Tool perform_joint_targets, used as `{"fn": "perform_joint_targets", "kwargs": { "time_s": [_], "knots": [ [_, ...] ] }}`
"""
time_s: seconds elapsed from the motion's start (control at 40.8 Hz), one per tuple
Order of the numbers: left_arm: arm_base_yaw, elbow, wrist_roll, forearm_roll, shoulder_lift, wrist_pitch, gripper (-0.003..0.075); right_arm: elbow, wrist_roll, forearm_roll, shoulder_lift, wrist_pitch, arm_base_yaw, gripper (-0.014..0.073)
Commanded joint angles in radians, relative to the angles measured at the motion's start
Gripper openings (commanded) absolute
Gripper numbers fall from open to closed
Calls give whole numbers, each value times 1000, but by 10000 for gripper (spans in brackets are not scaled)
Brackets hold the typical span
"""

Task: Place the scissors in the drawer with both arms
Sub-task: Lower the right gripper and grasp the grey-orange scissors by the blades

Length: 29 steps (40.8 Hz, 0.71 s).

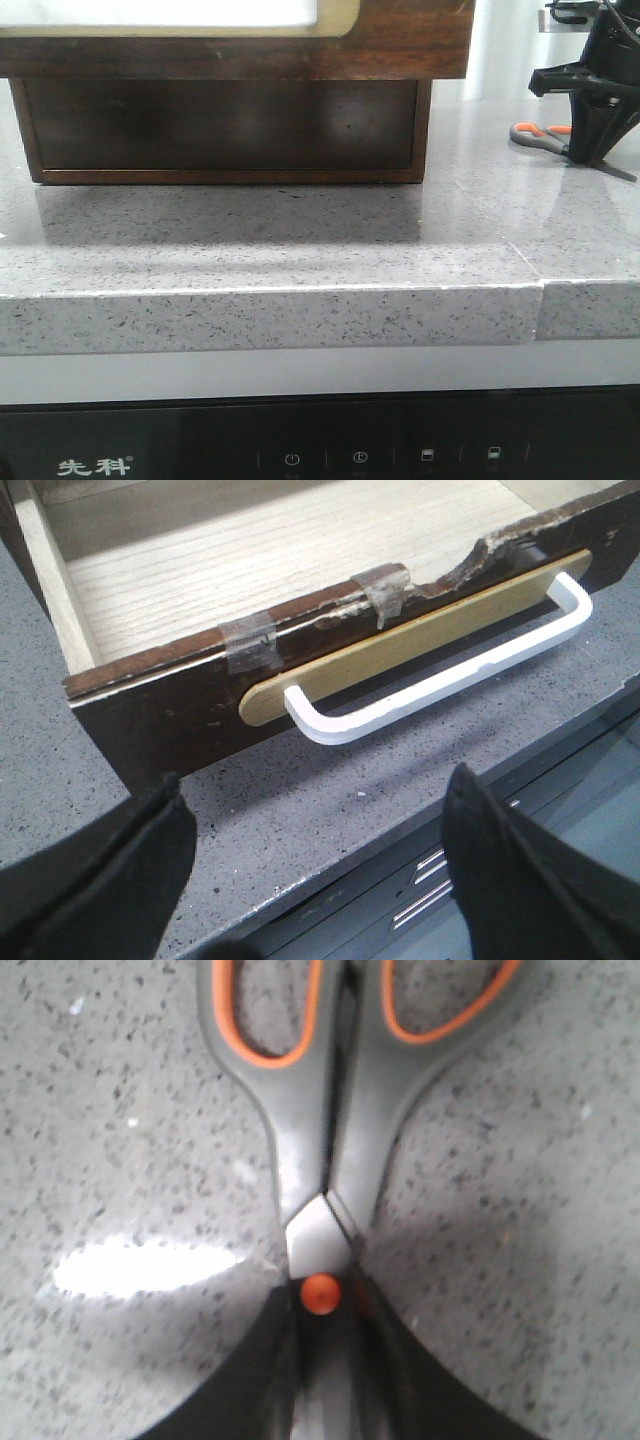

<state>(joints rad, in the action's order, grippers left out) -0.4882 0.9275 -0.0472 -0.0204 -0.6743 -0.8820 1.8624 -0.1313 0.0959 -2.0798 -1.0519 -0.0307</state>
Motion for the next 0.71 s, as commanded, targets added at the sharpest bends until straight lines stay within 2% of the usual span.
{"fn": "perform_joint_targets", "kwargs": {
  "time_s": [0.0,0.465,0.686],
  "knots": [
    [-4,35,8,-10,-2,75,500,26,-6,13,115,5,0,10],
    [-4,35,8,-10,-2,75,490,26,-27,13,474,70,21,10],
    [-4,35,8,-10,-2,75,490,26,-99,13,628,104,79,10]
  ]
}}
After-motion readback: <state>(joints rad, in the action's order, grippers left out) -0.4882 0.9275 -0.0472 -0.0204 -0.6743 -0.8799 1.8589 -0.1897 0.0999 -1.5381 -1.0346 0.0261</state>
